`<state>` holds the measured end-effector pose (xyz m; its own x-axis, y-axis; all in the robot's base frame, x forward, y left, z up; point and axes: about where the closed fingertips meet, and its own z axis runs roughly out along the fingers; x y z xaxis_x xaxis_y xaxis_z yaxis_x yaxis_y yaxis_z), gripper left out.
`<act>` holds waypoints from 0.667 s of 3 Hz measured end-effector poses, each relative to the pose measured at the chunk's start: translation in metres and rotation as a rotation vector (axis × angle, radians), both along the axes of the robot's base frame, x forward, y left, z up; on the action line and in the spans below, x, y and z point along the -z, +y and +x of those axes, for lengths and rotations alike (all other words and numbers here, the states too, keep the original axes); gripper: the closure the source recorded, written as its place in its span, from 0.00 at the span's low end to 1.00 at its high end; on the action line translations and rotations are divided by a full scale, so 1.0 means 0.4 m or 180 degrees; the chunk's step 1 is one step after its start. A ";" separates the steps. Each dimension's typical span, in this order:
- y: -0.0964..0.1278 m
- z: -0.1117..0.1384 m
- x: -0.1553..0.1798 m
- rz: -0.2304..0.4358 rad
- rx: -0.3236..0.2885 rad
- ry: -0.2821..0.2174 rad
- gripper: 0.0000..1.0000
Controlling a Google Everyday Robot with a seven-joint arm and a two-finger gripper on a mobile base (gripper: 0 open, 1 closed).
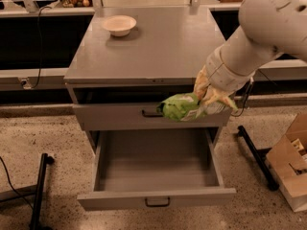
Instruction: Place green rice chip bag into middle drawer
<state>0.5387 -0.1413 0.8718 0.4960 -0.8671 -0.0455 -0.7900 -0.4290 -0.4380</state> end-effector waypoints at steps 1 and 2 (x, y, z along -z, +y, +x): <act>0.002 -0.012 0.224 0.0286 0.0210 0.0534 1.00; 0.013 -0.009 0.423 0.0590 0.0375 0.0729 1.00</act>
Offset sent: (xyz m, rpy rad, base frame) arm 0.0020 0.0093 -0.2625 0.3091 0.2879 -0.1861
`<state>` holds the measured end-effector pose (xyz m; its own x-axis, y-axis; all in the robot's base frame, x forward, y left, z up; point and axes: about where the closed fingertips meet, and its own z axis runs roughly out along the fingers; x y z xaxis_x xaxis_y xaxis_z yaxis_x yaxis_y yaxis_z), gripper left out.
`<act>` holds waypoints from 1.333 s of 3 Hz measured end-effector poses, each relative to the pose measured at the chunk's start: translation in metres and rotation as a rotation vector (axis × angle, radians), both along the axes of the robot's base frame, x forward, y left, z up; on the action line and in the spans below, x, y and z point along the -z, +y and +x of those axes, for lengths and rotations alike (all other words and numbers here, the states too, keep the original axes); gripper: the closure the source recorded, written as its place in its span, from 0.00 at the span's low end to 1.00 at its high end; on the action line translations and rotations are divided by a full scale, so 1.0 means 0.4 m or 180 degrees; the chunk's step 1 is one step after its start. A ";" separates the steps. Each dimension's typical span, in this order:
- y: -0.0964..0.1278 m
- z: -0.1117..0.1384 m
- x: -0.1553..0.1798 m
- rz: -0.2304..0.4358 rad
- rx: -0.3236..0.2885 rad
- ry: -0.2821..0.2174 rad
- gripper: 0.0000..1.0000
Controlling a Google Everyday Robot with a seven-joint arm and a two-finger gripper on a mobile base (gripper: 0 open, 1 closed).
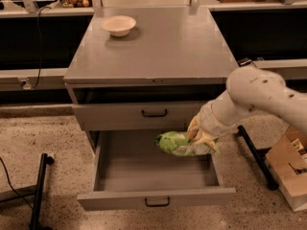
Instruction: Place green rice chip bag into middle drawer
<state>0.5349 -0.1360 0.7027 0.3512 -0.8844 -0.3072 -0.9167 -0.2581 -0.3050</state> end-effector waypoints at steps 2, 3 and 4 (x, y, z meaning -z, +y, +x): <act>0.026 0.046 0.082 -0.0039 0.0016 0.0180 1.00; 0.018 0.048 0.233 -0.0085 0.0225 0.0353 1.00; -0.011 0.046 0.348 -0.0127 0.0565 0.0203 1.00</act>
Offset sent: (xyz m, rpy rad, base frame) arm 0.0445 0.0364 -0.0815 -0.0337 0.1688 0.0079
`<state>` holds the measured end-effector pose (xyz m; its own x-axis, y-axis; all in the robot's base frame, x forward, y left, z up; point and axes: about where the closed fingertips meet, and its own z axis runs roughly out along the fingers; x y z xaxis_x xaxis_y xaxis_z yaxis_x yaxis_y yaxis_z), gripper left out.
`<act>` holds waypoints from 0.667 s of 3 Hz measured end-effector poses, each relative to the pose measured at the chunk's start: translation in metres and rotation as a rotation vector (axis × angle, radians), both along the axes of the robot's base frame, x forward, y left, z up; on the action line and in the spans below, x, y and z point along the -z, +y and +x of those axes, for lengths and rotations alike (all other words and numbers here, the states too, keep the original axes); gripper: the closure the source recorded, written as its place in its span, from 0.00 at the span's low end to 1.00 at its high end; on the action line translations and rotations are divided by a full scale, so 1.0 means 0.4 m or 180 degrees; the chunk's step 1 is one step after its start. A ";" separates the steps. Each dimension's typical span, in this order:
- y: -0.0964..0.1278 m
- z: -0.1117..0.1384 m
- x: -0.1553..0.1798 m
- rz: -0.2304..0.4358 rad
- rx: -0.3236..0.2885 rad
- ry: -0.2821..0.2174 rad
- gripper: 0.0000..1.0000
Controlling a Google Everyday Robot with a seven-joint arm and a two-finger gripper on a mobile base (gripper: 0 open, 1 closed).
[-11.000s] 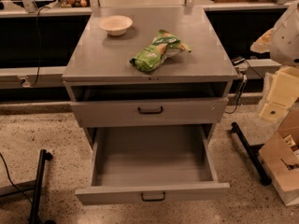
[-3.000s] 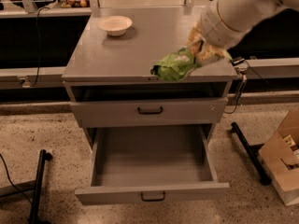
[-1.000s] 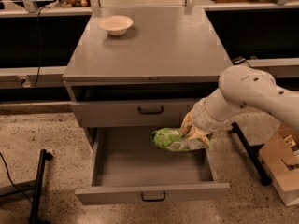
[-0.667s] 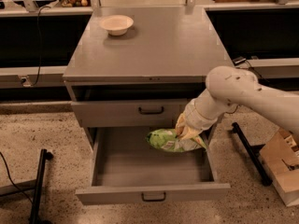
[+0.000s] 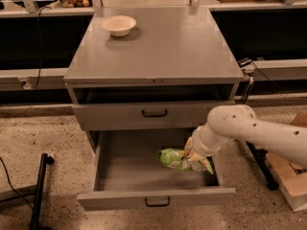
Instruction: Place green rice chip bag into middle drawer
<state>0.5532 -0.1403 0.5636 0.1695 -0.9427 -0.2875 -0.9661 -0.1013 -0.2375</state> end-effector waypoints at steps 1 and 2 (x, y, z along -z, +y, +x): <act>-0.028 0.011 0.071 0.0065 0.0338 -0.0207 1.00; -0.023 0.090 0.115 0.0267 0.0654 -0.0507 0.82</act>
Offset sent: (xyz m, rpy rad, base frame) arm 0.0952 -0.0067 -0.0502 0.2003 -0.3490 -0.3450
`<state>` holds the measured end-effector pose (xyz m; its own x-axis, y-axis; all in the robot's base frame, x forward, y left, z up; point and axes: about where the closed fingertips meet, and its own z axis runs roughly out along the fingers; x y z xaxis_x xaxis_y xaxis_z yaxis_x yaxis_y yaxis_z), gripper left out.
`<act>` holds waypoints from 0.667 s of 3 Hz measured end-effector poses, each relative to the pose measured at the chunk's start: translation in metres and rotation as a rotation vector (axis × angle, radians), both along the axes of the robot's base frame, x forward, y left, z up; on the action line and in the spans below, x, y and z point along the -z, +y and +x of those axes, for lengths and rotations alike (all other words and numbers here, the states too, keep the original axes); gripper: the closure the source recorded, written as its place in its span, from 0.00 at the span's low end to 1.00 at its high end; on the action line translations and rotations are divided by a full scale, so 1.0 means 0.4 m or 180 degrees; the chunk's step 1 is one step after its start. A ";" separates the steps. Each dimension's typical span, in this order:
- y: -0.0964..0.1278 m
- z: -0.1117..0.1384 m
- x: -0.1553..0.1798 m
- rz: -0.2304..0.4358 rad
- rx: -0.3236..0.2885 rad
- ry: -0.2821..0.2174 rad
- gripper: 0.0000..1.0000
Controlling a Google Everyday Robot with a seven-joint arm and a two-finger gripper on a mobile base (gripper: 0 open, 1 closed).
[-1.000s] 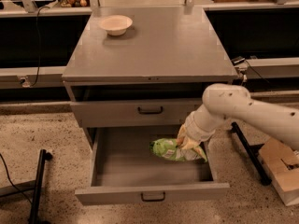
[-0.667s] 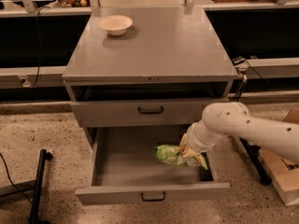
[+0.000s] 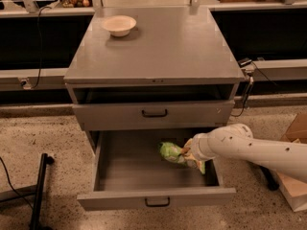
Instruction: Place green rice chip bag into middle drawer
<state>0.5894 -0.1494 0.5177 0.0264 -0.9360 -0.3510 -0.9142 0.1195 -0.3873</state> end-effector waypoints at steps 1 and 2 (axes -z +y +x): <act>0.018 0.052 -0.026 0.0159 0.0110 -0.0263 0.58; 0.020 0.051 -0.022 0.0158 0.0106 -0.0250 0.34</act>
Offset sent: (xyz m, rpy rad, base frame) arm 0.0202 0.0063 0.0093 0.0484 -0.0772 -0.0375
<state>0.6096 -0.1414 0.5264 0.0247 -0.9183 -0.3951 -0.8764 0.1702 -0.4505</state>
